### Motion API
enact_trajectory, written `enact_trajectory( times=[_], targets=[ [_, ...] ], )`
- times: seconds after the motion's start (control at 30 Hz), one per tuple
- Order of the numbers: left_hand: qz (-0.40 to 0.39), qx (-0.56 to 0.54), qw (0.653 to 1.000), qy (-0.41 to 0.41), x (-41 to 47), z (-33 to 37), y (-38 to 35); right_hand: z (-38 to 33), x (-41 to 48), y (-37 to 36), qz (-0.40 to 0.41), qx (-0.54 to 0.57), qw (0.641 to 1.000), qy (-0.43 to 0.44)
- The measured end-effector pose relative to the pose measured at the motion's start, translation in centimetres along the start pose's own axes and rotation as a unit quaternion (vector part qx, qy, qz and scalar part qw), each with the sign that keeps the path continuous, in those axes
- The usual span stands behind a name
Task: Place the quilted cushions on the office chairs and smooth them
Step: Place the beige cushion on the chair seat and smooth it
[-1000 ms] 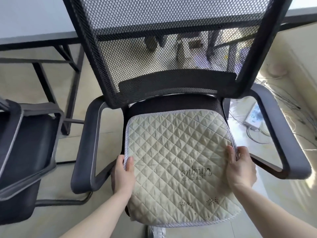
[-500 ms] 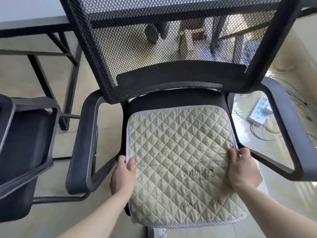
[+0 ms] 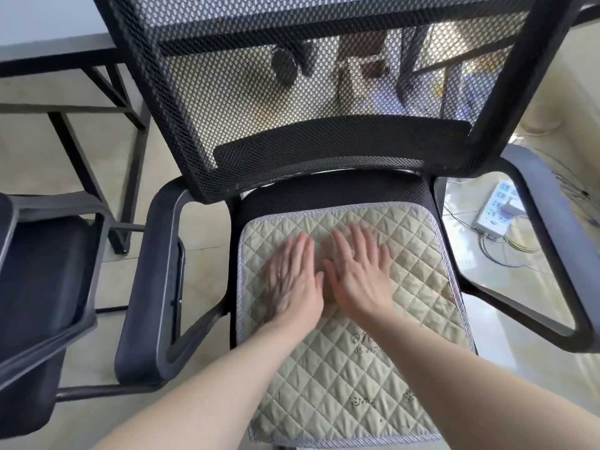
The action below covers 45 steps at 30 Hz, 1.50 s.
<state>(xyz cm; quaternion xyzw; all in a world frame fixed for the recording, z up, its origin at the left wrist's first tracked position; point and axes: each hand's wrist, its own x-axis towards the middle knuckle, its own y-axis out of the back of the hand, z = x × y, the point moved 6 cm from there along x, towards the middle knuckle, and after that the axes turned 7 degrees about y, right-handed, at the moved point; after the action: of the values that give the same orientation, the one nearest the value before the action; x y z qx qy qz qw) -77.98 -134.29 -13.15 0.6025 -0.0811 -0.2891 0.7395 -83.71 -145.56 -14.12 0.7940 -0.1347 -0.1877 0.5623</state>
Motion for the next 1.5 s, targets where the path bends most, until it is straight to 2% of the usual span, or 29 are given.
enact_trajectory(
  times=[0.1, 0.23, 0.43, 0.5, 0.6, 0.7, 0.8, 0.97, 1.2, 1.37, 1.5],
  targets=[
    [-0.029, 0.059, 0.998, -0.005, 0.6, -1.6, -1.3, 1.5, -0.6, -1.0, -0.024, -0.032, 0.999, 0.002],
    [-0.025, 0.103, 0.994, 0.005, 0.2, -6.5, -1.4, 6.8, -2.7, -0.2, -0.012, -0.064, 0.997, -0.046],
    [-0.023, 0.097, 0.995, 0.03, -1.2, -9.5, -0.6, 12.3, -5.0, 1.2, -0.009, -0.048, 0.991, -0.124],
    [-0.019, 0.099, 0.994, 0.038, -1.3, -8.3, -0.3, 11.5, -4.9, 1.5, 0.004, -0.042, 0.991, -0.13],
    [-0.012, 0.08, 0.997, -0.002, -2.1, -4.6, -0.5, 8.2, -4.9, 1.2, 0.022, -0.038, 0.992, -0.121],
    [-0.02, 0.047, 0.998, -0.042, -3.9, -0.9, -1.9, 3.6, -5.6, -0.3, 0.005, -0.017, 0.998, -0.054],
    [-0.024, 0.055, 0.997, -0.043, -5.7, 0.2, -3.6, 1.4, -7.2, -2.1, -0.017, -0.017, 1.0, -0.013],
    [-0.022, 0.085, 0.996, -0.028, -8.0, -4.0, -4.6, 4.5, -10.3, -2.3, -0.014, -0.031, 0.999, -0.039],
    [-0.014, 0.096, 0.993, 0.064, -10.6, -10.2, -3.3, 12.3, -14.3, -0.6, -0.008, -0.033, 0.988, -0.151],
    [-0.015, 0.064, 0.994, 0.092, -11.6, -8.0, -2.8, 12.1, -14.9, -0.3, 0.004, -0.01, 0.985, -0.17],
    [-0.025, 0.058, 0.996, 0.063, -13.5, -4.1, -3.3, 7.6, -16.5, -0.7, 0.014, -0.024, 0.993, -0.115]
  ],
)
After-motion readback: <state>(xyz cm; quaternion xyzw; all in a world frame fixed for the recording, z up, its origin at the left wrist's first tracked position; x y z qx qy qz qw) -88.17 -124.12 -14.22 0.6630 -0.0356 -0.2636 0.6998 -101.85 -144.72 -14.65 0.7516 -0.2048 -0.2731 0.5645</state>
